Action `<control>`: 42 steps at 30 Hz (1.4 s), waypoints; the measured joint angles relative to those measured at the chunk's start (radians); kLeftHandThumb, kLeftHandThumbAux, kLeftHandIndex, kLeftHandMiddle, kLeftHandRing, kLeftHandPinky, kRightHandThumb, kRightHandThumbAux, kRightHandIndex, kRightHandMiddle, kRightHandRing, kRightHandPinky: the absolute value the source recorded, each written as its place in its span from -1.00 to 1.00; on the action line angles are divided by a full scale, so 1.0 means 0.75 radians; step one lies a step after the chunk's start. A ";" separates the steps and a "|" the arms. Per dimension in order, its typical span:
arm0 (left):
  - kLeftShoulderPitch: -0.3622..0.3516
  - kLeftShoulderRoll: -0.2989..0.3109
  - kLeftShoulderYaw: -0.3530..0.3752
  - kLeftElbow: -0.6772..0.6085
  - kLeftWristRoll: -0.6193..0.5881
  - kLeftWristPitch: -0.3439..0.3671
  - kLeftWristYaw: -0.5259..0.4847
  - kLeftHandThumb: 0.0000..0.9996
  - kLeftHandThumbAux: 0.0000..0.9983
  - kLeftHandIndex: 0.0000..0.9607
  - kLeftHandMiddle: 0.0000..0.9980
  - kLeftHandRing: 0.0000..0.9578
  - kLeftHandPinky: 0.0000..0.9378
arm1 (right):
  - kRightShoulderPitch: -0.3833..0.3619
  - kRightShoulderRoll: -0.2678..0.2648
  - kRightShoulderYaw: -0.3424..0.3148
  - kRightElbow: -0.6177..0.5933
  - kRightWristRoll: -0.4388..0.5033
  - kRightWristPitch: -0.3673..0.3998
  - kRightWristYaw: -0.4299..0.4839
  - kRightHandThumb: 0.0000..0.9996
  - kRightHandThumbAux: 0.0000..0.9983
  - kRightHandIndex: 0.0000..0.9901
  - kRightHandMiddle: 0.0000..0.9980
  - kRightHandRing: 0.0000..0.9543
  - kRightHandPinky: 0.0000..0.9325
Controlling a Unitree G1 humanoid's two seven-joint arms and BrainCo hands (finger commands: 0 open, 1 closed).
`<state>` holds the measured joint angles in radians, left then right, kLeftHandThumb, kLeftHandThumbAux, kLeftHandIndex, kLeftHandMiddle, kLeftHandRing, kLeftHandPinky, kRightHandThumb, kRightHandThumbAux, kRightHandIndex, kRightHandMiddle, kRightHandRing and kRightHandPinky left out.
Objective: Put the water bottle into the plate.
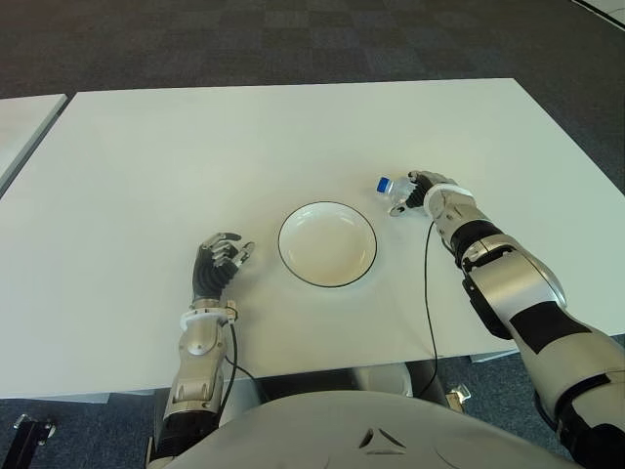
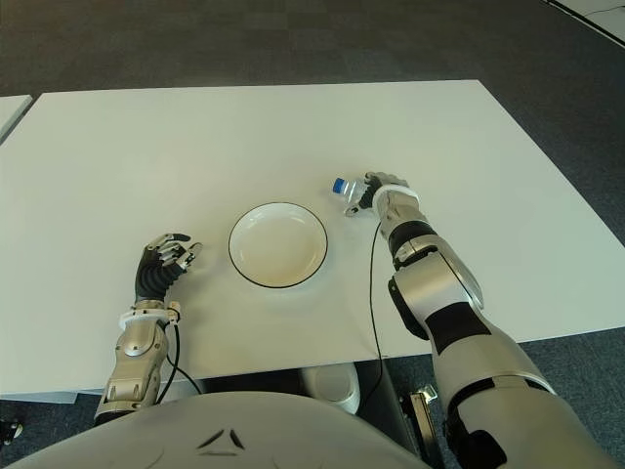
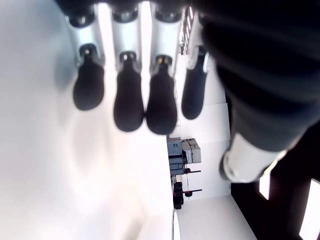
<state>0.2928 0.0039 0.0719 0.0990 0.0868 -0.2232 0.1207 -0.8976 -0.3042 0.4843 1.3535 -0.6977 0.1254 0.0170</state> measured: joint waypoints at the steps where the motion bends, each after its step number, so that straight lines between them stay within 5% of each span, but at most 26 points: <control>1: 0.000 0.000 0.000 0.000 0.000 0.000 0.000 0.42 0.43 -0.09 0.42 0.45 0.45 | 0.000 0.000 -0.003 -0.001 0.000 0.001 -0.001 -0.17 0.34 -0.99 -0.93 -0.90 -0.70; 5: 0.000 0.000 0.002 0.000 0.000 0.000 0.000 0.42 0.43 -0.09 0.43 0.45 0.45 | 0.008 -0.001 -0.019 -0.006 0.002 0.001 -0.023 -0.11 0.35 -0.78 -0.83 -0.87 -0.65; 8: 0.000 0.000 0.003 0.000 0.000 0.000 0.001 0.42 0.43 -0.09 0.43 0.45 0.47 | 0.020 0.001 -0.039 -0.011 0.015 -0.001 -0.069 0.23 0.41 -0.35 -0.70 -0.80 -0.60; 12: -0.001 -0.001 0.003 0.000 0.000 0.000 0.003 0.42 0.43 -0.09 0.42 0.45 0.46 | 0.034 0.003 -0.064 -0.012 0.033 -0.020 -0.119 0.37 0.43 -0.18 -0.41 -0.46 -0.33; 20: -0.002 0.000 0.008 0.001 0.000 0.000 0.010 0.42 0.43 -0.09 0.43 0.46 0.47 | 0.040 0.009 -0.109 -0.012 0.055 -0.030 -0.197 0.41 0.44 -0.13 -0.18 -0.21 -0.15; 31: -0.011 0.000 0.010 0.007 0.001 0.000 0.013 0.42 0.43 -0.09 0.41 0.43 0.43 | 0.034 0.006 -0.131 -0.018 0.057 -0.036 -0.203 0.40 0.45 -0.12 0.47 0.54 0.69; 42: -0.010 -0.001 0.018 0.007 0.000 0.000 0.014 0.42 0.43 -0.09 0.41 0.43 0.43 | 0.035 0.009 -0.172 -0.014 0.107 -0.028 -0.142 0.40 0.46 -0.12 0.67 0.74 0.83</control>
<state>0.2854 0.0032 0.0852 0.1042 0.0866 -0.2231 0.1310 -0.8717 -0.2973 0.3551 1.3433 -0.6172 0.1043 -0.0894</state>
